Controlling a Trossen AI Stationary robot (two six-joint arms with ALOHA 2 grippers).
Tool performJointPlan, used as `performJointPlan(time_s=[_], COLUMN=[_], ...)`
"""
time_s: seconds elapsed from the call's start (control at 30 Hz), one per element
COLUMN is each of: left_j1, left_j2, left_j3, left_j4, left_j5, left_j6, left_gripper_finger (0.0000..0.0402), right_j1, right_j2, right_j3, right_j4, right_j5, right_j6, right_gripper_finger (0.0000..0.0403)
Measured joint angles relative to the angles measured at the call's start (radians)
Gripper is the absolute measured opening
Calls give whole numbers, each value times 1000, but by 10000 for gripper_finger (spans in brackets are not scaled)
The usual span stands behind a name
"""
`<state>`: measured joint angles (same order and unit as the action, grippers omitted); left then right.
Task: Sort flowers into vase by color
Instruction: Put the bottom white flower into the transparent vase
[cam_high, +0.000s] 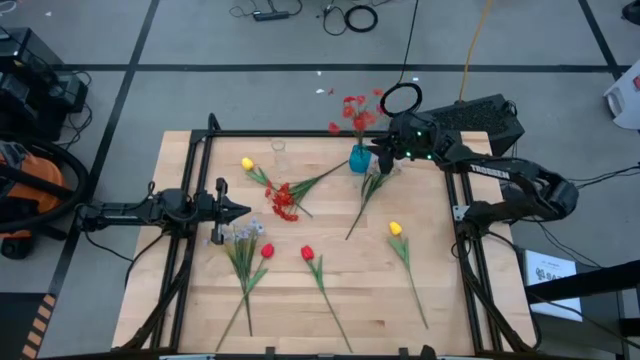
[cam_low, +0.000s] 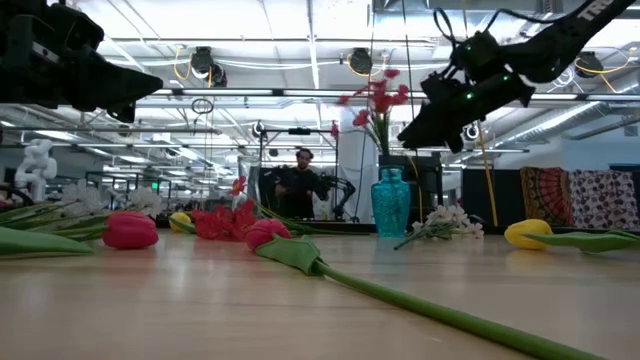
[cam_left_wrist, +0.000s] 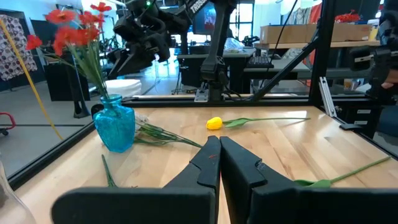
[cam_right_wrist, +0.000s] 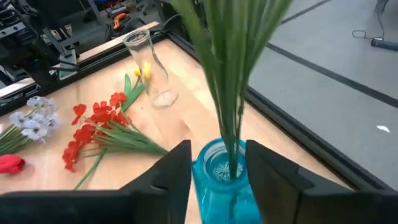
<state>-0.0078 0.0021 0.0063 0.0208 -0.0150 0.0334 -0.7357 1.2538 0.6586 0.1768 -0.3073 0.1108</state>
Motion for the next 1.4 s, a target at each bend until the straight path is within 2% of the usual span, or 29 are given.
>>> performJointPlan(time_s=[0.23, 0.53, 0.77, 0.93, 1.17, 1.3, 1.4], left_j1=[0, 0, 0, 0, -1, 0, 0], left_j2=[0, 0, 0, 0, 0, 0, 0], left_j3=[0, 0, 0, 0, 0, 0, 0], left_j4=[0, 0, 0, 13, 62, 91, 107], left_j5=[0, 0, 0, 0, 3, 12, 7], left_j6=[0, 0, 0, -8, -247, -417, -448], left_gripper_finger=[15, 15, 15, 15, 15, 15, 15], right_j1=[9, 92, 254, 425, 578, 608, 608], right_j2=[-148, -291, -312, -312, -312, -312, -312], right_j3=[0, 0, 0, 0, 0, 0, 0], right_j4=[-222, -542, -788, -833, -836, -838, -849], right_j5=[35, 80, 148, 219, 325, 341, 352], right_j6=[103, 432, 666, 825, 946, 946, 923], right_gripper_finger=[154, 101, 11, 7, 3, 1, 1])
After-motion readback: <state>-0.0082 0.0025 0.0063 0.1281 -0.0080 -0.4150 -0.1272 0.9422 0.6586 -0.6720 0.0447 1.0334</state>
